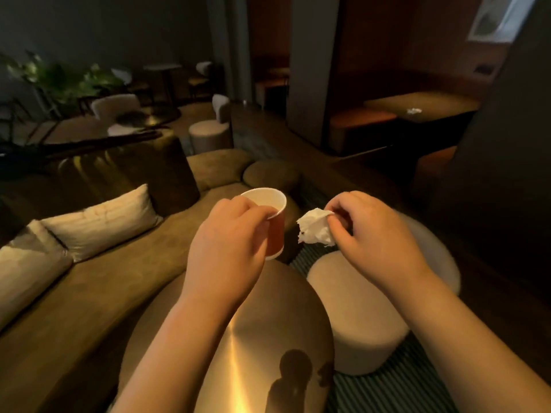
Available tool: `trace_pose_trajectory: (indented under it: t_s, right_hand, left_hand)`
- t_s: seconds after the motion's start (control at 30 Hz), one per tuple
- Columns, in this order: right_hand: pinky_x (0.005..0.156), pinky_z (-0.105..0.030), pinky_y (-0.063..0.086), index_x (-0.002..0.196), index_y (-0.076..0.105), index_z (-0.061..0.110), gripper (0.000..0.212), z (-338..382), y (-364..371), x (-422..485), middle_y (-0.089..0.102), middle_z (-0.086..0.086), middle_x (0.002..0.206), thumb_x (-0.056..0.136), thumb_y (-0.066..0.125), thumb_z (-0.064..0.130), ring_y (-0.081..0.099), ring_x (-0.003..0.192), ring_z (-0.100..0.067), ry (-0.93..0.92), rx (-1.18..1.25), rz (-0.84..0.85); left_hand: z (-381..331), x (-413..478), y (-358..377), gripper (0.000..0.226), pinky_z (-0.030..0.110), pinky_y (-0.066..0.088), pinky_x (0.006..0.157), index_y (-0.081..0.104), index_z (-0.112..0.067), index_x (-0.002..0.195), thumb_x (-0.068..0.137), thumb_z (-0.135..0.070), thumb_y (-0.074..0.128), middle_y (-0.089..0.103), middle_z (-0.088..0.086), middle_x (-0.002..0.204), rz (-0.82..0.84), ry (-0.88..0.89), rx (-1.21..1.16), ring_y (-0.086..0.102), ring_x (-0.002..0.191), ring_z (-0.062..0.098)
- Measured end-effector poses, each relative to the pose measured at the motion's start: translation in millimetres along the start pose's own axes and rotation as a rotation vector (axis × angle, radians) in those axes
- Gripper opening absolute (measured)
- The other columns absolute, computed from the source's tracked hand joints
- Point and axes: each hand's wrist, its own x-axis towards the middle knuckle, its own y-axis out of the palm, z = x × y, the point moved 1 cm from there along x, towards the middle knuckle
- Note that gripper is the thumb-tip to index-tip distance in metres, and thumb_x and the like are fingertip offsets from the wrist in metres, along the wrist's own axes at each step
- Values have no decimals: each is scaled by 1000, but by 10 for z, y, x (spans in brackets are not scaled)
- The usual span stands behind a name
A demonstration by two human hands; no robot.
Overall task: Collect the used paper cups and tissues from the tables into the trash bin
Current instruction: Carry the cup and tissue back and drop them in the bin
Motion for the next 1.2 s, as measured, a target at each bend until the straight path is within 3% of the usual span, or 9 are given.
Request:
trace_pose_trajectory:
  t_s: [0.33,0.53,0.67,0.87,1.0,1.2]
  right_hand:
    - [60,-7,40,101,59,28,13,-128,-995,-879,50,19,93,93,51,34,50,84,5,18,25,-78]
    - [62,-6,42,97,57,34,8,-96,-1404,-1621,49,24,90,91,52,37,50,87,9,-72,89,-19]
    - [61,-5,39,95,55,35,8,68,-1480,-2050,46,25,84,90,50,39,48,83,10,-152,134,29]
    - [63,-14,44,98,59,29,15,723,-1503,-2470,53,18,91,90,48,36,52,85,0,-320,287,136]
    - [64,-12,38,95,56,32,8,1304,-1417,-2821,52,18,89,90,51,34,50,84,3,-432,390,212]
    - [64,-12,39,92,55,34,4,2366,-1218,-3515,52,19,87,90,52,33,49,85,4,-619,481,353]
  left_hand:
    - [-923,-482,-563,29,25,45,70,66,-21,110,82,-19,62,62,-5,98,-64,67,25,54,92,17]
    - [-1640,-1252,-908,37,9,30,74,66,-20,111,87,-38,43,62,-7,100,-85,-31,13,50,94,10]
    - [-1917,-1816,-1175,28,10,30,74,66,-20,110,85,-27,54,63,-6,99,-88,-130,81,48,92,7]
    - [-1993,-2672,-1865,27,21,42,73,66,-22,109,84,-24,56,62,-7,98,-106,-326,174,53,92,11]
    - [-1956,-3327,-2291,25,12,32,75,66,-21,109,85,-20,61,61,-7,99,-162,-408,278,44,94,3]
    - [-1966,-4554,-2952,31,10,31,74,64,-21,111,89,-33,46,59,-9,99,-201,-556,371,41,92,-1]
